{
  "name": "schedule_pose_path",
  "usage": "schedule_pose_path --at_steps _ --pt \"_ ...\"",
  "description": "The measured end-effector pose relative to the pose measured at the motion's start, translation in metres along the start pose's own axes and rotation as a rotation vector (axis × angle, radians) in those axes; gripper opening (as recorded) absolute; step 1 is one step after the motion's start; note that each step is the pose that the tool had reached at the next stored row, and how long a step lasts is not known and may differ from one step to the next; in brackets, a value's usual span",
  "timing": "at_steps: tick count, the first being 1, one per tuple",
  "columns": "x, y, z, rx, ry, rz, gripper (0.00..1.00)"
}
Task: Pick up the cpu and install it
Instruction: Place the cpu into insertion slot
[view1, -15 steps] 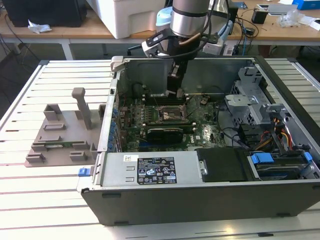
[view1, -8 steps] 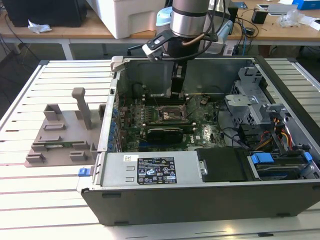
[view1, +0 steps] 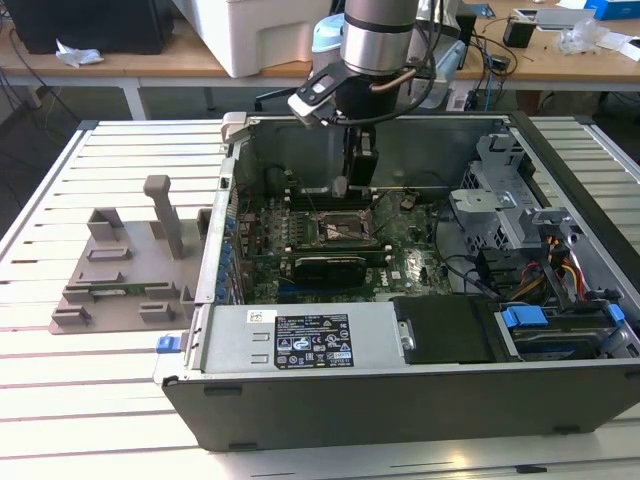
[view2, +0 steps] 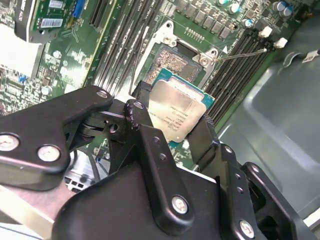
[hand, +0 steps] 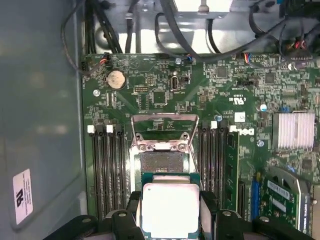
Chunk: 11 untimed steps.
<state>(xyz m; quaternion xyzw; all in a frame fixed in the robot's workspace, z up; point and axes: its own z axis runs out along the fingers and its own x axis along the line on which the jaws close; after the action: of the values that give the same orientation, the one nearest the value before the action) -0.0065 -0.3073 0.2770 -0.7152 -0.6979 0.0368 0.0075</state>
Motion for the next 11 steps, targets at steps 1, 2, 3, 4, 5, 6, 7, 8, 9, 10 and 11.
schedule_pose_path --at_steps 1,2,3,4,5,6,7,8,9,10,11 --pt "0.0001 0.0002 0.0 -0.0008 -0.0012 -0.017 0.55" --pt "0.0001 0.0003 0.0001 -0.0018 -0.0026 -0.041 0.55" --pt "0.0001 0.0004 0.0001 -0.0034 -0.0049 -0.078 0.55" --pt "0.0001 0.0004 0.0001 -0.0034 -0.0051 -0.08 0.55" --pt "0.0001 0.0004 0.0001 -0.0034 -0.0051 -0.081 0.55" --pt "0.0001 0.0003 0.0001 -0.0035 -0.0052 -0.081 0.55" --pt "0.0002 0.0004 0.0006 -0.0035 -0.0048 -0.081 0.55" --pt "0.0002 0.0005 0.0016 -0.0035 -0.005 -0.081 0.55" --pt "0.0002 0.0005 0.0027 -0.0034 -0.0051 -0.081 0.55" --pt "0.0002 0.0005 0.0032 -0.0035 -0.0051 -0.081 0.55" --pt "0.0002 0.0006 0.0038 -0.0035 -0.005 -0.081 0.55"
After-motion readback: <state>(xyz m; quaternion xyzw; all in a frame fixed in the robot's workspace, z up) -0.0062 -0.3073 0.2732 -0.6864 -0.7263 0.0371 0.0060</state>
